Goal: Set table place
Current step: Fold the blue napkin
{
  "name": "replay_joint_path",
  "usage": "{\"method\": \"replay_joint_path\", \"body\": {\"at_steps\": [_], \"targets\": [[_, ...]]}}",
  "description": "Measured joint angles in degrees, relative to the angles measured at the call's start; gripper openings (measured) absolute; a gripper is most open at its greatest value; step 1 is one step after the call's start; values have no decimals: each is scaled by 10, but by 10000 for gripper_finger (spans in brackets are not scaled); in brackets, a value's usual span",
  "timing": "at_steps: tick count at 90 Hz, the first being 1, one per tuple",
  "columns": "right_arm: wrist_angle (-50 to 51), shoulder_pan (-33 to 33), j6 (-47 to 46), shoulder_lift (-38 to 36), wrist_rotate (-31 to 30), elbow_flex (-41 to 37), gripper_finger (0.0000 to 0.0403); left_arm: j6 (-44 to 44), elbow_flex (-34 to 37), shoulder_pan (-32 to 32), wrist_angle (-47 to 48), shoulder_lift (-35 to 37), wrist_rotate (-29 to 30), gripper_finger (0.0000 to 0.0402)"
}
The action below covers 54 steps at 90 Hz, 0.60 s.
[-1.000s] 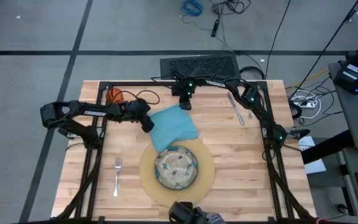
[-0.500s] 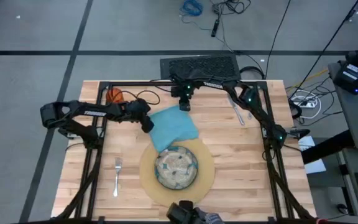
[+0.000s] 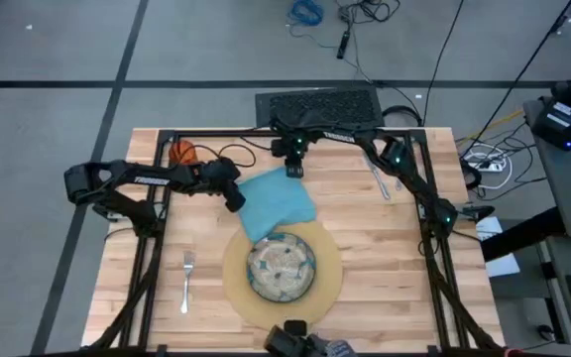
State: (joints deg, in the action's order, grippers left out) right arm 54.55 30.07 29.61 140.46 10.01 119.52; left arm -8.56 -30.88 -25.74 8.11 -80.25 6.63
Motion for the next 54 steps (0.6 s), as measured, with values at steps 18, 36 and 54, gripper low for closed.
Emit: {"method": "replay_joint_path", "body": {"at_steps": [18, 36, 54], "targets": [[-4, -6, 2, -23, -20, 0, 25, 0, -11, 0, 2, 0, 2, 1], [5, -5, -2, -65, -12, 0, 1, 1, -35, 3, 9, 0, 3, 0], [31, 2, -58, -82, 0, 0, 4, 5, -50, 12, 21, 15, 5, 0]]}}
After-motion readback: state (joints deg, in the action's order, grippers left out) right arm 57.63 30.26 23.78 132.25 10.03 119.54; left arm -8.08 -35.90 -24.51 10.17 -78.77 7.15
